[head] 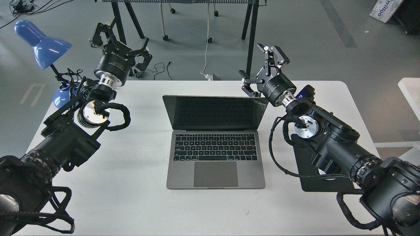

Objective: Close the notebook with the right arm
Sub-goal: 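Push the laptop screen down toward the keyboard with the right gripper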

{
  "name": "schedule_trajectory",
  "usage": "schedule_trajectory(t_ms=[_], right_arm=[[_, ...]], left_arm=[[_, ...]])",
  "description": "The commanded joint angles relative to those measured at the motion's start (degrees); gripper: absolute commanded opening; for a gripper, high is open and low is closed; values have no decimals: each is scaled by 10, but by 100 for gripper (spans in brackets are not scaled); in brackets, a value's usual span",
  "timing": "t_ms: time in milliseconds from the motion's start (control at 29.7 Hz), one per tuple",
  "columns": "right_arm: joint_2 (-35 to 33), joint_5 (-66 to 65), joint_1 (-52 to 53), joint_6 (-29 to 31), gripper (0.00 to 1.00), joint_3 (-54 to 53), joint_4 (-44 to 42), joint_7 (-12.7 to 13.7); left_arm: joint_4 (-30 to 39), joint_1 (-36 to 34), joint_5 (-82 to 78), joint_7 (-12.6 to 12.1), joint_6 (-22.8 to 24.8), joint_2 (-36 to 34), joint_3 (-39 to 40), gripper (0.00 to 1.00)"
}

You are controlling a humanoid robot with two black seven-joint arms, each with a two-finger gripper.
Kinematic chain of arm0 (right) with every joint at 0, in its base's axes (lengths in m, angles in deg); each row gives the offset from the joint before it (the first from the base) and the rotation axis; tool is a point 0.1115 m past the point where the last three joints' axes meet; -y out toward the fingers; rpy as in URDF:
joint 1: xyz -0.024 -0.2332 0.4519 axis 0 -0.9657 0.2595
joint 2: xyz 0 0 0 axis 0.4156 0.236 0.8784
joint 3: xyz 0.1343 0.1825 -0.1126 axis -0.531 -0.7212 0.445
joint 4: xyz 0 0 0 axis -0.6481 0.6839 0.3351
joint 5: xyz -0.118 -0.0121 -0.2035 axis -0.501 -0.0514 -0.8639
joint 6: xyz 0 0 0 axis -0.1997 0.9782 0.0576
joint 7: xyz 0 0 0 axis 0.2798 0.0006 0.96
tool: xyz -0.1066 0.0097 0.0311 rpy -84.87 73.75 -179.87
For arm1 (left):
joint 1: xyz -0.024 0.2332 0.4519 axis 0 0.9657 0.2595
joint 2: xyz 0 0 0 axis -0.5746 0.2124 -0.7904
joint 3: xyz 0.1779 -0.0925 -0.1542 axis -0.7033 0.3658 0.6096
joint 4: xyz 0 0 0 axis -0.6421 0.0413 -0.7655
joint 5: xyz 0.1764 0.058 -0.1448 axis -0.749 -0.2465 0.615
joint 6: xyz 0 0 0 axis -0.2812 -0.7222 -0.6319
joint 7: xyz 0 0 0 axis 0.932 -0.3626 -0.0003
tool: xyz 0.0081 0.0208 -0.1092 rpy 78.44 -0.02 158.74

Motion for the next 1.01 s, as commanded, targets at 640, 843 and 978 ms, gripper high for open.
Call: schedule_trajectory(t_ms=[640, 843, 978], right_arm=[[-84, -9, -72, 0, 100, 171, 140, -3], [-84, -29, -73, 0, 100, 235, 138, -3], [-85, -31, -74, 0, 100, 262, 137, -3]], left_arm=[[0, 0, 1, 0, 0, 0, 1, 100], [0, 0, 1, 0, 0, 0, 1, 100], [0, 0, 1, 0, 0, 0, 1, 100]])
